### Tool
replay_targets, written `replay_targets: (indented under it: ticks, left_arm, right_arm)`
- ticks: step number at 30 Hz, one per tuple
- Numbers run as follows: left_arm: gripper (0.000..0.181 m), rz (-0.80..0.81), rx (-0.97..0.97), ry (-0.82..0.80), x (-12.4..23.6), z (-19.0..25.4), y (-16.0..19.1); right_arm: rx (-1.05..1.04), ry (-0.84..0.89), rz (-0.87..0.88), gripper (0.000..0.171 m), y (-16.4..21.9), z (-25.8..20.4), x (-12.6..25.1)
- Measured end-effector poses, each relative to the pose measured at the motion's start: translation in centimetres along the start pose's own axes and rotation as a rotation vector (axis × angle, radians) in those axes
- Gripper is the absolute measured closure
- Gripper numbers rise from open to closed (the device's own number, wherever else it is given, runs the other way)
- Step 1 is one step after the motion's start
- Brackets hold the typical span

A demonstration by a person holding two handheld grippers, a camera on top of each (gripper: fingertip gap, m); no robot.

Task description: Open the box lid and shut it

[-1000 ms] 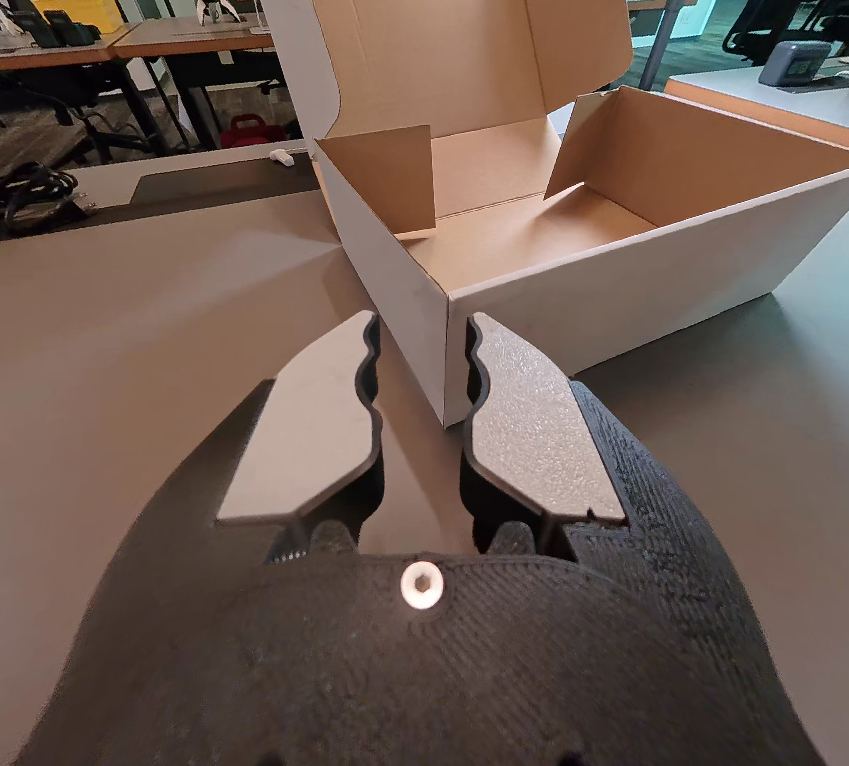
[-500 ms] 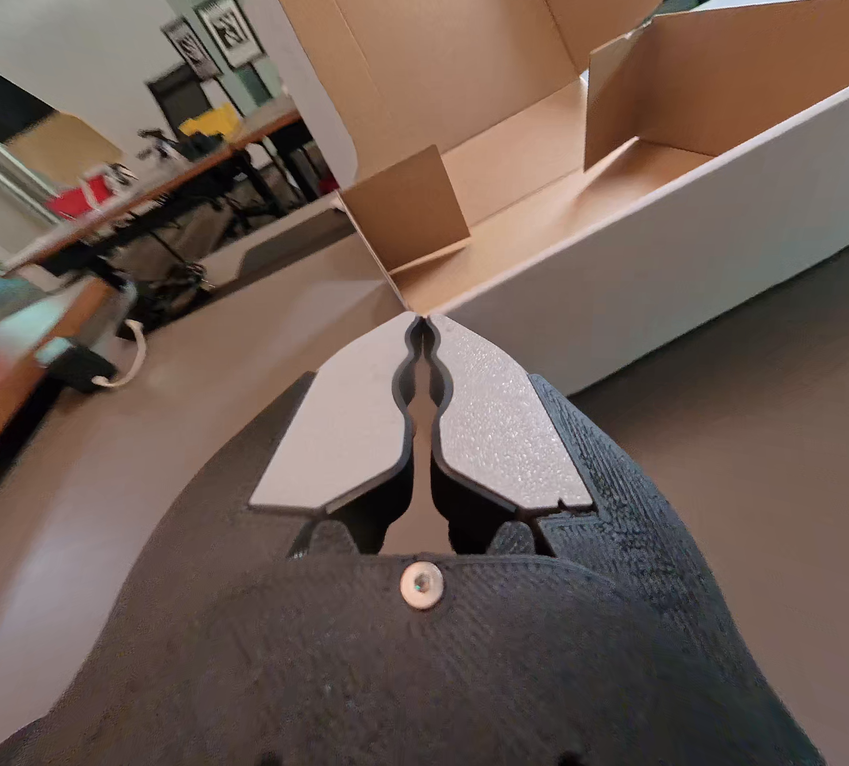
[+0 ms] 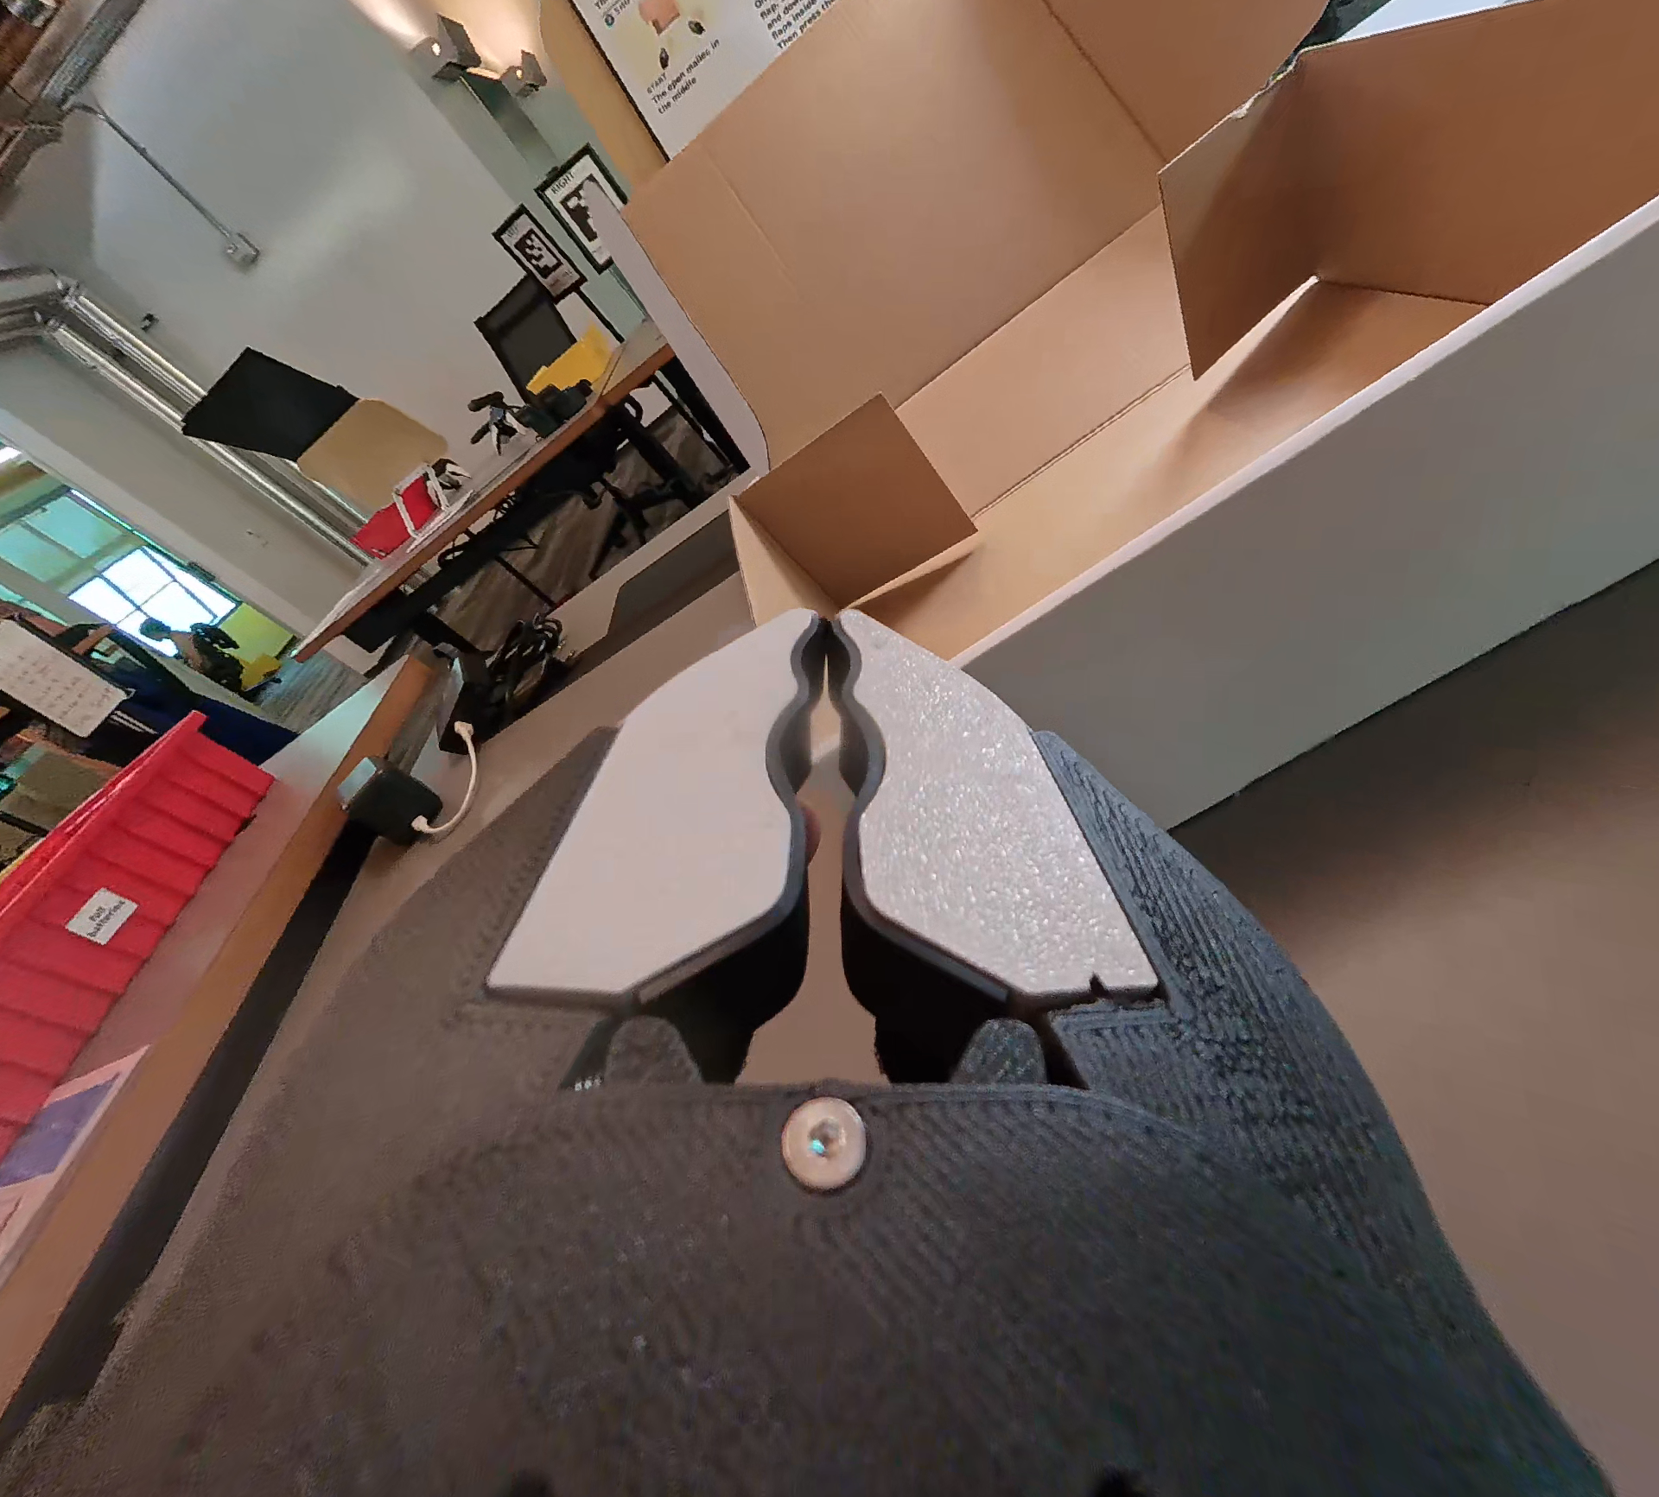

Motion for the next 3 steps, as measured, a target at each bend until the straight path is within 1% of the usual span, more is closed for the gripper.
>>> replay_targets:
  ticks: [1, 3]
  left_arm:
    - [0.181, -0.001, -0.008, -0.005, -0.07, 0.18, 0.00]
    - [0.181, -0.008, -0.022, -0.012, -0.12, 0.39, 0.20]
  right_arm:
    - [-0.002, 0.011, -0.003, 0.171, 0.02, 0.23, 0.12]
    - [-0.033, 0.017, -0.019, 0.171, 0.15, 0.58, 0.23]
Point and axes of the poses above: each gripper's, where its closed fingertips meet, x back along the fingers, y out of its underside, z = x × y across the jaws, the point moved 8 cm from there along x, back along the fingers, and after that the axes turned 7 degrees about z, right-handed, at the moved point
